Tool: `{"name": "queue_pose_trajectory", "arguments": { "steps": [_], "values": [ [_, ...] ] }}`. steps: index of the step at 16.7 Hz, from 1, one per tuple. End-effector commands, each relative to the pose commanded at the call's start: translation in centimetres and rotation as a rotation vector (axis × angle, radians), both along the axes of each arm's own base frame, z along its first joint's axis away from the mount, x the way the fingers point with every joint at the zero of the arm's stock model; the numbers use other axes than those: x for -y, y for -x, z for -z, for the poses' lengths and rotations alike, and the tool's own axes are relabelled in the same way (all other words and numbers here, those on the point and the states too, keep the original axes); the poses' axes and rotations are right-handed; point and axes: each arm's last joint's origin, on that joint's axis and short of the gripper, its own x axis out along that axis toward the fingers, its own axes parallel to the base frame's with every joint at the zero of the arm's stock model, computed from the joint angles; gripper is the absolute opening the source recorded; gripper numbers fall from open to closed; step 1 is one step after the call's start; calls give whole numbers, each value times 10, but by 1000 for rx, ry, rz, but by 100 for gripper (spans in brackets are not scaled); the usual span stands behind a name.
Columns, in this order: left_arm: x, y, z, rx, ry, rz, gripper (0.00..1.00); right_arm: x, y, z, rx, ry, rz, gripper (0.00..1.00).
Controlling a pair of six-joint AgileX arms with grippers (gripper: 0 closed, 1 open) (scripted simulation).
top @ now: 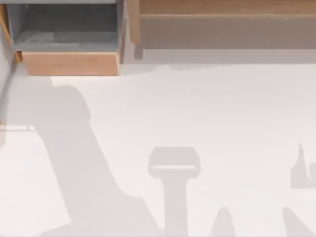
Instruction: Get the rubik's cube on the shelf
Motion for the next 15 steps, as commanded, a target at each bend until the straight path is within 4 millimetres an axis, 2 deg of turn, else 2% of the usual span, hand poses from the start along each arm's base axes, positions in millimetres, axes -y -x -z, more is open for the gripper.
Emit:
{"name": "queue_pose_trajectory", "arguments": {
  "steps": [5, 11, 15],
  "values": [
    [2, -8, -2, 36, -8, 11, 0, 0, 0, 0, 0, 0, 0, 100],
    [0, -6, -3, 34, -10, 6, 0, 0, 0, 0, 0, 0, 0, 100],
    [5, 5, -21, 13, -47, -16, 0, 0, 0, 0, 0, 0, 0, 100]
  ]
}}
